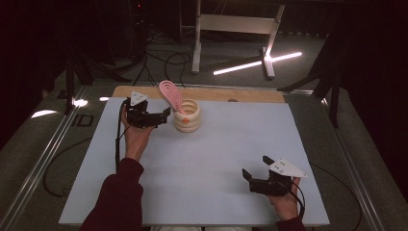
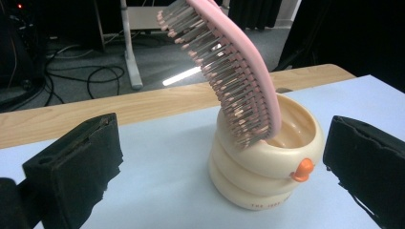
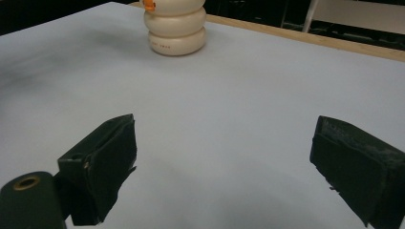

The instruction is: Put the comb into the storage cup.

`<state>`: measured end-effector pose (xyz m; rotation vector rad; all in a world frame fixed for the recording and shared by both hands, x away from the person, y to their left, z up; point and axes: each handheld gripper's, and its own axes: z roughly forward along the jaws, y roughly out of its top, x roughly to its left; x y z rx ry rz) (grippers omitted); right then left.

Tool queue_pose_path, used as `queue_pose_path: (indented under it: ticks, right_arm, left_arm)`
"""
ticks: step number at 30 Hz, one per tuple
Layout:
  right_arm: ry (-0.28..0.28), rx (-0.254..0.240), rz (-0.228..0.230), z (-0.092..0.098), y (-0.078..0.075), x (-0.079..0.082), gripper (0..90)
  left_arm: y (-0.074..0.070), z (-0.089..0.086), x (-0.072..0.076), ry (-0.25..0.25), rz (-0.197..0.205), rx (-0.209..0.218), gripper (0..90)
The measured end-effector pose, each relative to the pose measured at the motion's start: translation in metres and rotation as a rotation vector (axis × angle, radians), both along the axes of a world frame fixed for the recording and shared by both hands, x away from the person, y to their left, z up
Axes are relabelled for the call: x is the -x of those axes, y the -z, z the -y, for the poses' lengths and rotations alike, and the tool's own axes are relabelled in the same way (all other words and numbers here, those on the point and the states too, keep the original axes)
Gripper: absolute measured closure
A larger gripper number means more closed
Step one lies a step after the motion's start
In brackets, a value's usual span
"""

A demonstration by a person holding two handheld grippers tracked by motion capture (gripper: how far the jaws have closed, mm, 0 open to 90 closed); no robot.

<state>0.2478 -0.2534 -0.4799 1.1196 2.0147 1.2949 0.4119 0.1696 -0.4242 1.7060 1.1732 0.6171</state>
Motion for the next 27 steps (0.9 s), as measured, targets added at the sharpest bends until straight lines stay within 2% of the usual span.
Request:
queue_pose_path:
  ticks: [9, 10, 14, 17, 21, 27]
  right_arm:
    - [0.001, 0.001, 0.0, 0.0, 0.0, 0.0, 8.5]
    - [0.0, 0.002, 0.0, 0.0, 0.0, 0.0, 8.5]
    - [-0.001, 0.003, 0.001, 0.0, 0.0, 0.0, 8.5]
    - [0.001, 0.003, 0.0, 0.001, 0.0, 0.0, 8.5]
    - [-0.002, 0.006, 0.001, 0.0, 0.0, 0.0, 8.5]
    - [-0.003, 0.008, 0.003, 0.0, 0.0, 0.0, 8.5]
  left_arm:
    - [-0.004, -0.004, 0.015, 0.024, 0.021, -0.041, 0.0]
    - [-0.006, -0.005, 0.02, 0.036, 0.029, -0.056, 0.0]
    - [-0.008, -0.008, 0.032, 0.06, 0.047, -0.064, 0.0]
    - [-0.007, -0.012, 0.041, 0.061, 0.068, -0.076, 0.0]
    - [-0.006, -0.017, 0.052, 0.07, 0.075, -0.094, 0.0]
    - [-0.003, -0.025, 0.067, 0.068, 0.093, -0.091, 0.0]
